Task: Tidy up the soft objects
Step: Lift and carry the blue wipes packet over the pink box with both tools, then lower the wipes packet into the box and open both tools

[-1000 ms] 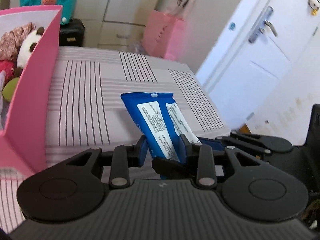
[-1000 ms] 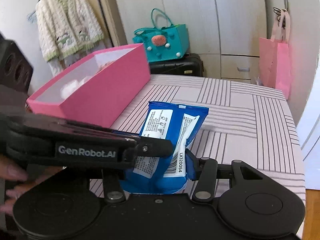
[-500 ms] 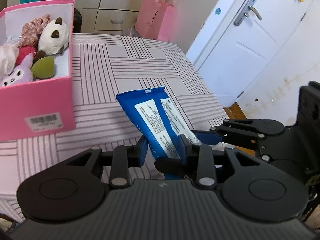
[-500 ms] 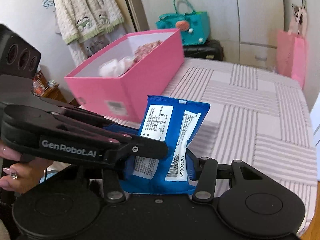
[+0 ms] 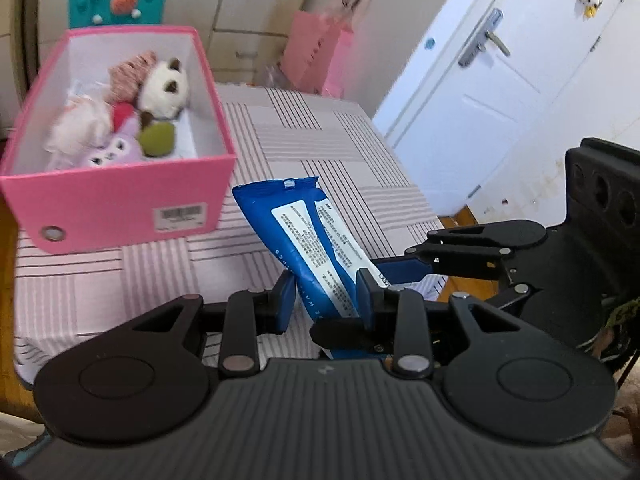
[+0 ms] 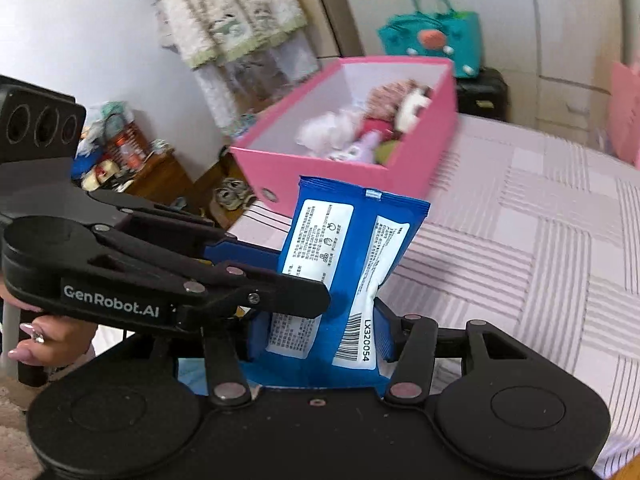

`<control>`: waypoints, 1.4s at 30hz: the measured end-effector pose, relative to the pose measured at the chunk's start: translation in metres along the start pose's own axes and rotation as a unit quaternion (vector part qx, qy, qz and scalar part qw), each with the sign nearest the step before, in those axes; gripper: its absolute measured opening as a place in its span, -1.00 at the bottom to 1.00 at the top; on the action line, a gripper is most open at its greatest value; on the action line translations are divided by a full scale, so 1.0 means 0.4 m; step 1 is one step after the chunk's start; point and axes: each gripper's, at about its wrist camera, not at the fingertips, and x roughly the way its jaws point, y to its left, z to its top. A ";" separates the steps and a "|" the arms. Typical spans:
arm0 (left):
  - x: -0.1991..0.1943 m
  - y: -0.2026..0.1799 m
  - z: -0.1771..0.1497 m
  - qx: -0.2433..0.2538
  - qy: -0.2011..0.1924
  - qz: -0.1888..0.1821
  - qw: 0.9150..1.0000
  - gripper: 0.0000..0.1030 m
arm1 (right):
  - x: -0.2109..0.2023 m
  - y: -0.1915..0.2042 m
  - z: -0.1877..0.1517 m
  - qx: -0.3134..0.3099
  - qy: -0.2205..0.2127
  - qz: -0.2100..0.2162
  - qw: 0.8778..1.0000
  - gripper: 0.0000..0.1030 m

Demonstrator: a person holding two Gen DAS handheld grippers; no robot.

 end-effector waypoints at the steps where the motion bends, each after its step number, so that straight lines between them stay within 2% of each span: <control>1: -0.011 0.003 0.002 -0.003 -0.005 0.004 1.000 -0.40 | 0.002 0.011 0.008 -0.006 0.000 0.002 1.000 0.13; 7: -0.070 0.044 0.029 -0.028 -0.022 0.011 0.999 -0.40 | 0.018 0.030 0.077 -0.017 0.017 0.038 0.999 0.13; 12: -0.107 0.065 0.070 -0.025 -0.045 0.026 0.998 -0.40 | 0.033 0.035 0.141 -0.019 0.009 0.066 0.998 0.13; 16: -0.128 0.081 0.100 -0.011 -0.094 0.039 0.995 -0.40 | 0.048 0.023 0.189 -0.018 -0.016 0.089 0.996 0.13; 20: -0.120 0.114 0.125 -0.009 -0.134 0.039 0.990 -0.38 | 0.073 0.009 0.227 -0.028 -0.046 0.093 0.994 0.13; 27: -0.060 0.175 0.207 -0.022 -0.162 0.040 0.986 -0.38 | 0.146 -0.061 0.306 -0.018 -0.083 0.085 0.993 0.09; 34: 0.010 0.216 0.278 -0.004 -0.190 0.038 0.981 -0.33 | 0.191 -0.095 0.372 -0.045 -0.115 0.035 0.992 0.09; 38: 0.055 0.260 0.322 -0.012 -0.188 0.038 0.981 -0.33 | 0.235 -0.126 0.415 -0.059 -0.116 0.016 0.991 0.09; 42: 0.107 0.323 0.347 -0.049 -0.170 0.036 0.984 -0.33 | 0.294 -0.147 0.439 -0.075 -0.097 -0.001 0.992 0.09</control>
